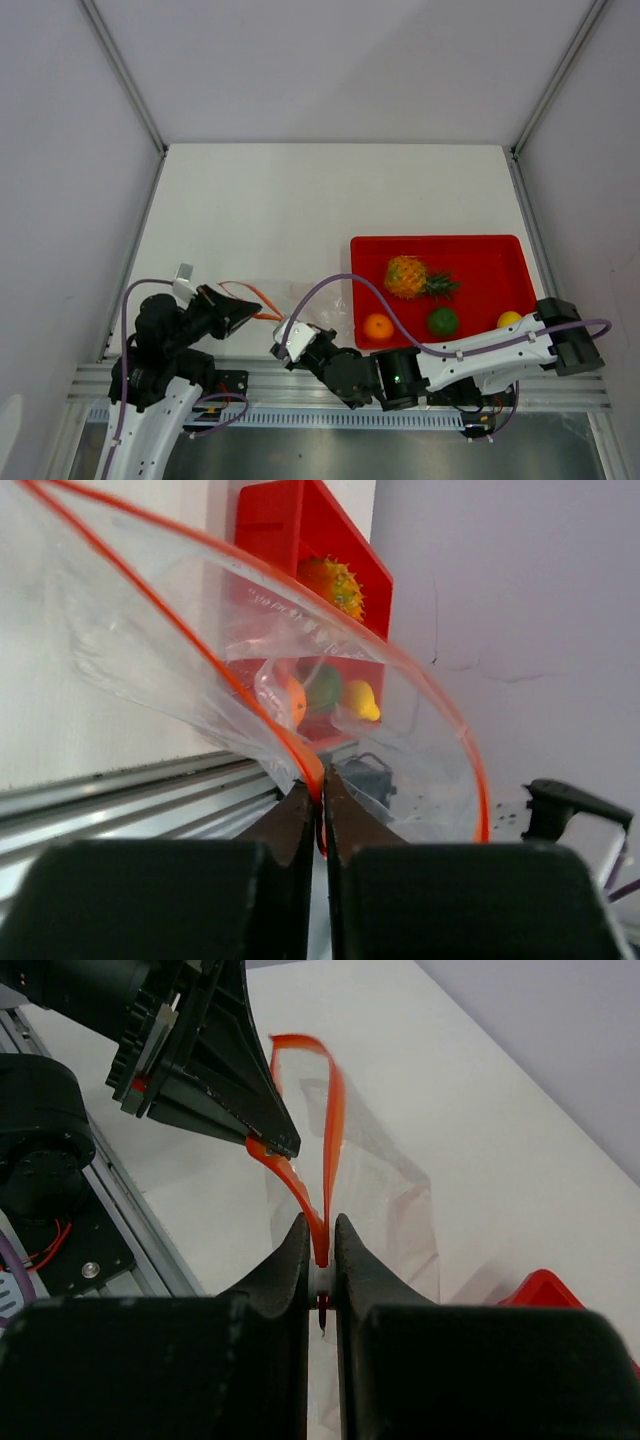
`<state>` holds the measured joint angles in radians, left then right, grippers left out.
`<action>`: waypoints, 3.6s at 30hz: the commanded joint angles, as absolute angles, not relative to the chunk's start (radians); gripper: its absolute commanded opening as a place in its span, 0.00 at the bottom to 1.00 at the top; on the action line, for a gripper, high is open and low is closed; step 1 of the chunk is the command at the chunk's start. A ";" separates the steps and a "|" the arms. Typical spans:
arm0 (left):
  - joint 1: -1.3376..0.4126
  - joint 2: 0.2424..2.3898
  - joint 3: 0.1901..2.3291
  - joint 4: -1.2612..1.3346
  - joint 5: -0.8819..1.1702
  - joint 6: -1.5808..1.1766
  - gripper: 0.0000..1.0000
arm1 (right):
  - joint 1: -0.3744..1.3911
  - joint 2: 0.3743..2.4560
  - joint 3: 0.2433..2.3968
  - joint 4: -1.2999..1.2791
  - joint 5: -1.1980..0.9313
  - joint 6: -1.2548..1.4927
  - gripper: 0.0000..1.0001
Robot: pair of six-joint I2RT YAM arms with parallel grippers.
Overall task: Place the food in the zip-top bag and seal the zipper
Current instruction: Open the zipper of the food storage bag at the center of the board, then pick up the fake fruit from the bin.
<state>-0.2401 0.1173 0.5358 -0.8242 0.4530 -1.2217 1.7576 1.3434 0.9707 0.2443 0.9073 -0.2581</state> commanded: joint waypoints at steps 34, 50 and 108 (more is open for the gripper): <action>-0.307 0.666 1.020 -0.980 0.449 -0.324 0.00 | 1.217 1.307 1.310 -0.270 0.065 0.391 0.91; -0.446 0.730 1.035 -0.937 0.325 -0.394 0.01 | 1.230 1.512 1.491 -0.370 0.102 0.454 0.72; -0.448 0.837 0.854 -0.724 0.428 -0.410 0.01 | 1.037 1.364 1.166 -0.393 0.133 0.535 0.71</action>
<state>-0.4431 0.8253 0.8658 -0.7845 0.4000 -0.3958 1.0382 1.4773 1.1320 -0.3511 0.0669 0.5236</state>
